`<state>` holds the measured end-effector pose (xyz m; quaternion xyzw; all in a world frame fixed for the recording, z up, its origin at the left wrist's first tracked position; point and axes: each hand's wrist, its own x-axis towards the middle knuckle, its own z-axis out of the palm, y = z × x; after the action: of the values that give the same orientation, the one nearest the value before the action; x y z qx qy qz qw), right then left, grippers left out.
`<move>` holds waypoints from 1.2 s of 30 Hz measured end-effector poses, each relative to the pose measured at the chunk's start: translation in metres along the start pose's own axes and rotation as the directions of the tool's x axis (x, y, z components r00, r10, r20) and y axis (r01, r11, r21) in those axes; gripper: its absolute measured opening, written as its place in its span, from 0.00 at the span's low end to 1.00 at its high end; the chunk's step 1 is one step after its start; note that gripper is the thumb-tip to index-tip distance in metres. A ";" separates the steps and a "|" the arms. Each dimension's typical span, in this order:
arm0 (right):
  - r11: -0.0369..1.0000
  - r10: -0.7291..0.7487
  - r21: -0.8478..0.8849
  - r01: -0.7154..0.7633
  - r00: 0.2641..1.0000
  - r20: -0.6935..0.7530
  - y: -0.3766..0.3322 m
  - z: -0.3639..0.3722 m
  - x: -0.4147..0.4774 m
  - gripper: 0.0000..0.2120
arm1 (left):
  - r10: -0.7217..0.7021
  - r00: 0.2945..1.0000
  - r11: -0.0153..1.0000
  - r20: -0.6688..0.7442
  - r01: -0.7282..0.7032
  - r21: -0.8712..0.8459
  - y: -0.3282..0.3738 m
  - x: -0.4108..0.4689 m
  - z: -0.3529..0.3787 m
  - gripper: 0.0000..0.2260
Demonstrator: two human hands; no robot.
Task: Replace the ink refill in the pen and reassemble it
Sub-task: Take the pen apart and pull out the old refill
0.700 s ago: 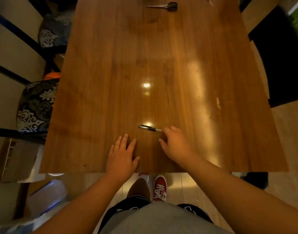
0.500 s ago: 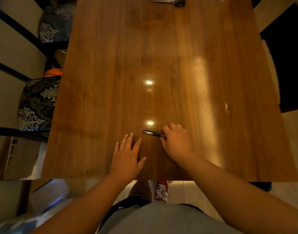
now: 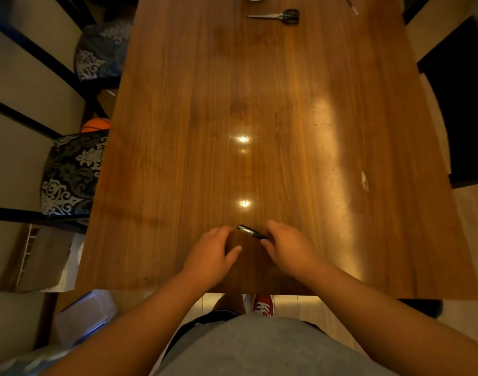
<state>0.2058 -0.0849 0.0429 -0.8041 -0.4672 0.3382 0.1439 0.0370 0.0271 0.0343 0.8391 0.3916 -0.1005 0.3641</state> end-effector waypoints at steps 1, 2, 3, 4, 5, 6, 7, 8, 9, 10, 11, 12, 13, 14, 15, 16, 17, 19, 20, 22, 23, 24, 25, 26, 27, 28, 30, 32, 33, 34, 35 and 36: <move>0.999 -0.006 0.035 0.006 1.000 0.011 0.000 -0.003 -0.009 0.04 | -0.024 0.998 0.984 0.058 0.034 -0.173 0.008 -0.004 -0.004 0.15; 0.997 -0.016 0.069 0.015 1.000 0.012 0.000 -0.007 -0.019 0.03 | -0.029 0.993 0.945 0.117 0.065 -0.321 0.015 -0.008 -0.006 0.13; 0.994 -0.029 0.109 0.028 1.000 0.010 0.000 -0.010 -0.029 0.03 | -0.014 0.989 0.904 0.149 0.076 -0.421 0.021 -0.013 -0.007 0.11; 0.987 -0.047 0.156 0.045 0.999 0.005 0.000 -0.015 -0.039 0.02 | 0.009 0.988 0.879 0.155 0.066 -0.471 0.026 -0.019 -0.008 0.09; 0.978 -0.064 0.200 0.062 0.998 0.006 0.000 -0.020 -0.048 0.01 | 0.035 0.988 0.856 0.152 0.048 -0.514 0.031 -0.025 -0.009 0.09; 0.968 -0.084 0.239 0.078 0.996 0.014 -0.001 -0.025 -0.057 0.00 | 0.061 0.989 0.828 0.138 0.028 -0.561 0.035 -0.031 -0.011 0.09; 0.959 -0.104 0.269 0.093 0.994 0.027 -0.002 -0.031 -0.066 0.01 | 0.075 0.990 0.791 0.120 0.014 -0.611 0.039 -0.037 -0.012 0.10; 0.951 -0.127 0.288 0.111 0.991 0.037 -0.004 -0.037 -0.073 0.02 | 0.082 0.992 0.759 0.099 0.002 -0.651 0.043 -0.042 -0.014 0.12; 0.947 -0.146 0.294 0.128 0.988 0.041 -0.007 -0.042 -0.080 0.03 | 0.091 0.993 0.743 0.075 -0.018 -0.669 0.046 -0.047 -0.016 0.13; 0.945 -0.160 0.296 0.141 0.986 0.043 -0.009 -0.047 -0.086 0.03 | 0.112 0.992 0.753 0.052 -0.050 -0.656 0.049 -0.052 -0.019 0.12; 0.942 -0.168 0.301 0.147 0.985 0.043 -0.012 -0.051 -0.091 0.04 | 0.136 0.990 0.780 0.039 -0.082 -0.620 0.052 -0.057 -0.021 0.10; 0.939 -0.171 0.311 0.149 0.984 0.043 -0.015 -0.055 -0.095 0.04 | 0.161 0.986 0.807 0.030 -0.114 -0.580 0.054 -0.061 -0.023 0.07; 0.939 -0.172 0.311 0.150 0.984 0.045 -0.018 -0.058 -0.098 0.03 | 0.185 0.983 0.825 0.021 -0.144 -0.546 0.057 -0.065 -0.026 0.06; 0.943 -0.177 0.293 0.157 0.983 0.044 -0.021 -0.061 -0.102 0.02 | 0.201 0.980 0.833 0.011 -0.165 -0.528 0.059 -0.068 -0.028 0.05; 0.951 -0.189 0.257 0.175 0.981 0.034 -0.024 -0.064 -0.104 0.03 | 0.207 0.978 0.830 0.003 -0.174 -0.530 0.062 -0.071 -0.031 0.04; 0.956 -0.208 0.216 0.198 0.978 0.020 -0.027 -0.067 -0.107 0.05 | 0.214 0.977 0.819 -0.003 -0.181 -0.544 0.065 -0.073 -0.034 0.04; 0.958 -0.228 0.179 0.223 0.974 0.006 -0.031 -0.070 -0.108 0.07 | 0.229 0.973 0.805 -0.006 -0.193 -0.562 0.067 -0.075 -0.037 0.04; 0.956 -0.258 0.139 0.258 0.966 -0.018 -0.038 -0.076 -0.110 0.08 | 0.261 0.965 0.782 -0.002 -0.213 -0.585 0.072 -0.078 -0.044 0.04; 0.954 -0.269 0.128 0.270 0.963 -0.030 -0.041 -0.079 -0.111 0.08 | 0.275 0.961 0.778 0.001 -0.222 -0.588 0.074 -0.080 -0.048 0.05; 0.951 -0.286 0.112 0.289 0.957 -0.048 -0.046 -0.085 -0.112 0.09 | 0.295 0.955 0.785 0.010 -0.237 -0.572 0.076 -0.083 -0.055 0.06; 0.949 -0.291 0.113 0.295 0.955 -0.048 -0.047 -0.089 -0.112 0.09 | 0.302 0.953 0.795 0.008 -0.247 -0.553 0.077 -0.084 -0.058 0.07; 0.945 -0.301 0.116 0.304 0.953 -0.043 -0.048 -0.092 -0.113 0.09 | 0.309 0.951 0.806 0.000 -0.262 -0.531 0.078 -0.085 -0.061 0.09; 0.940 -0.319 0.114 0.321 0.947 -0.036 -0.050 -0.095 -0.113 0.09 | 0.317 0.949 0.811 -0.005 -0.273 -0.517 0.079 -0.086 -0.064 0.13; 0.933 -0.343 0.105 0.345 0.939 -0.033 -0.051 -0.099 -0.113 0.09 | 0.323 0.946 0.810 -0.005 -0.280 -0.515 0.081 -0.086 -0.067 0.16; 0.925 -0.367 0.092 0.369 0.930 -0.034 -0.052 -0.102 -0.113 0.10 | 0.329 0.944 0.804 -0.002 -0.281 -0.524 0.082 -0.086 -0.071 0.17; 0.918 -0.387 0.080 0.389 0.921 -0.039 -0.053 -0.105 -0.113 0.11 | 0.335 0.942 0.795 0.002 -0.282 -0.537 0.084 -0.086 -0.074 0.17; 0.908 -0.411 0.067 0.414 0.910 -0.053 -0.055 -0.111 -0.112 0.12 | 0.347 0.938 0.780 0.024 -0.274 -0.563 0.088 -0.084 -0.078 0.17; 0.900 -0.431 0.043 0.434 0.900 -0.060 -0.056 -0.116 -0.112 0.13 | 0.349 0.936 0.774 0.052 -0.257 -0.579 0.091 -0.082 -0.081 0.17; 0.896 -0.440 0.029 0.443 0.895 -0.065 -0.056 -0.118 -0.112 0.13 | 0.353 0.933 0.775 0.065 -0.253 -0.579 0.092 -0.081 -0.083 0.17; 0.893 -0.447 0.016 0.449 0.892 -0.070 -0.056 -0.119 -0.112 0.13 | 0.360 0.929 0.779 0.082 -0.251 -0.575 0.093 -0.079 -0.085 0.18; 0.892 -0.451 0.006 0.453 0.889 -0.077 -0.057 -0.119 -0.113 0.13 | 0.369 0.923 0.782 0.106 -0.247 -0.572 0.093 -0.078 -0.087 0.18; 0.890 -0.454 -0.005 0.455 0.887 -0.085 -0.057 -0.120 -0.113 0.13 | 0.376 0.917 0.781 0.133 -0.236 -0.578 0.093 -0.077 -0.089 0.19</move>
<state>0.2123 -0.1408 0.2081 -0.6848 -0.6334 0.2647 0.2447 0.0429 0.0038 0.1821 0.7325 0.2138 -0.0239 0.6459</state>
